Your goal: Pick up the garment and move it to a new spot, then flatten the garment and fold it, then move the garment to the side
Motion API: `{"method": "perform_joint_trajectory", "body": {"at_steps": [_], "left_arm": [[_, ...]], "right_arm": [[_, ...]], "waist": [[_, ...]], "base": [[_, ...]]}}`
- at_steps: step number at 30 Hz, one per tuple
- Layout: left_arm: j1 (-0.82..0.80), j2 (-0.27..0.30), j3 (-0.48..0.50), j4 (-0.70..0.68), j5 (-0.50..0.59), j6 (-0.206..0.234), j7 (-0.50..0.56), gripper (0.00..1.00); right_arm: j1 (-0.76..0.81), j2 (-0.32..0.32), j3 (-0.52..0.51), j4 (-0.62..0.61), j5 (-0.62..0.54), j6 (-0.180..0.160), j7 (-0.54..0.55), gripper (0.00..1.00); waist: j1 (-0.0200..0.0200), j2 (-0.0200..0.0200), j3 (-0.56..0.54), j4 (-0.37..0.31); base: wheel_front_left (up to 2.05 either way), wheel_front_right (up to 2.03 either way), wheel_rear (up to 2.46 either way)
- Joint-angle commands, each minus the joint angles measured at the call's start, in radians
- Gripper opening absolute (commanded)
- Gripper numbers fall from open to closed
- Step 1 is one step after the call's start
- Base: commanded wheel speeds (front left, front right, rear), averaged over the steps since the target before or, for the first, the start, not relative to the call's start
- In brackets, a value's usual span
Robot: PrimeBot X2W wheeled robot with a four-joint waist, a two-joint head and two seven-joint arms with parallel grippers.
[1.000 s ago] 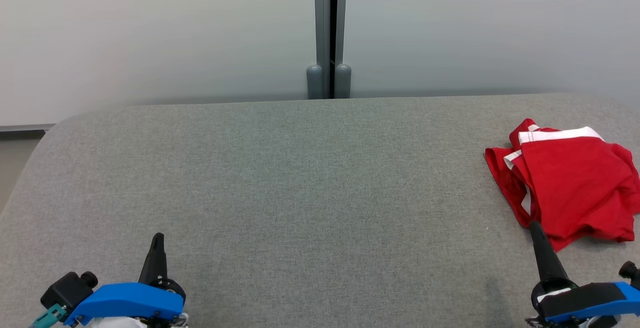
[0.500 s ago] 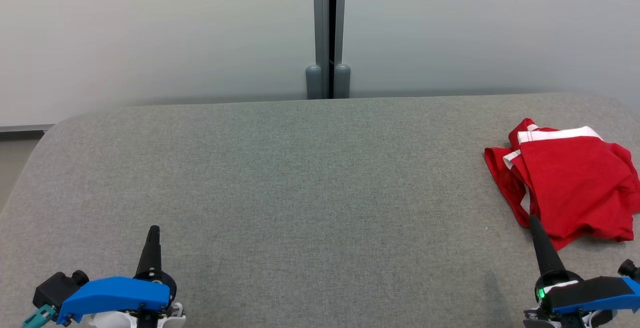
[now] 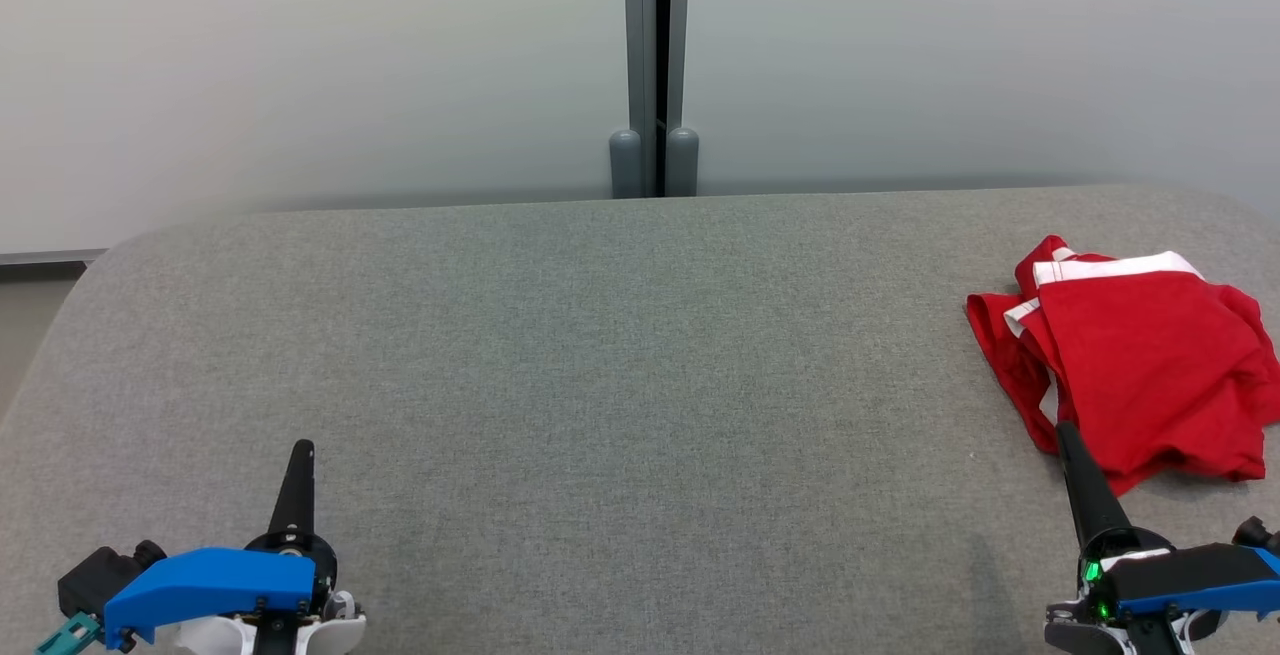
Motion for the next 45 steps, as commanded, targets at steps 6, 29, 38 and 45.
{"method": "perform_joint_trajectory", "body": {"at_steps": [6, 29, 38, 45], "left_arm": [[-0.026, -0.006, 0.021, -0.013, -0.054, -0.013, 0.016, 0.0], [-0.04, -0.025, 0.069, -0.025, -0.221, -0.038, 0.062, 0.0], [-0.041, -0.033, 0.086, -0.028, -0.279, -0.048, 0.079, 0.0], [-0.044, -0.039, 0.097, -0.031, -0.321, -0.056, 0.091, 0.0]], "right_arm": [[-0.029, -0.007, 0.0, 0.007, 0.062, 0.001, 0.009, 0.0], [-0.06, -0.008, 0.0, 0.044, 0.241, 0.001, 0.028, 0.0], [-0.069, -0.008, 0.0, 0.056, 0.303, 0.001, 0.033, 0.0], [-0.077, -0.008, 0.0, 0.065, 0.346, 0.001, 0.038, 0.0]], "waist": [[-0.0001, 0.0, 0.0, -0.001], [-0.0001, 0.0, 0.0, -0.005], [-0.0001, 0.0, 0.0, -0.006], [-0.0001, 0.0, 0.0, -0.007]], "base": [[0.0, 0.0, 0.0], [0.0, 0.0, 0.0], [0.0, 0.0, 0.0], [0.0, 0.0, 0.0]]}}
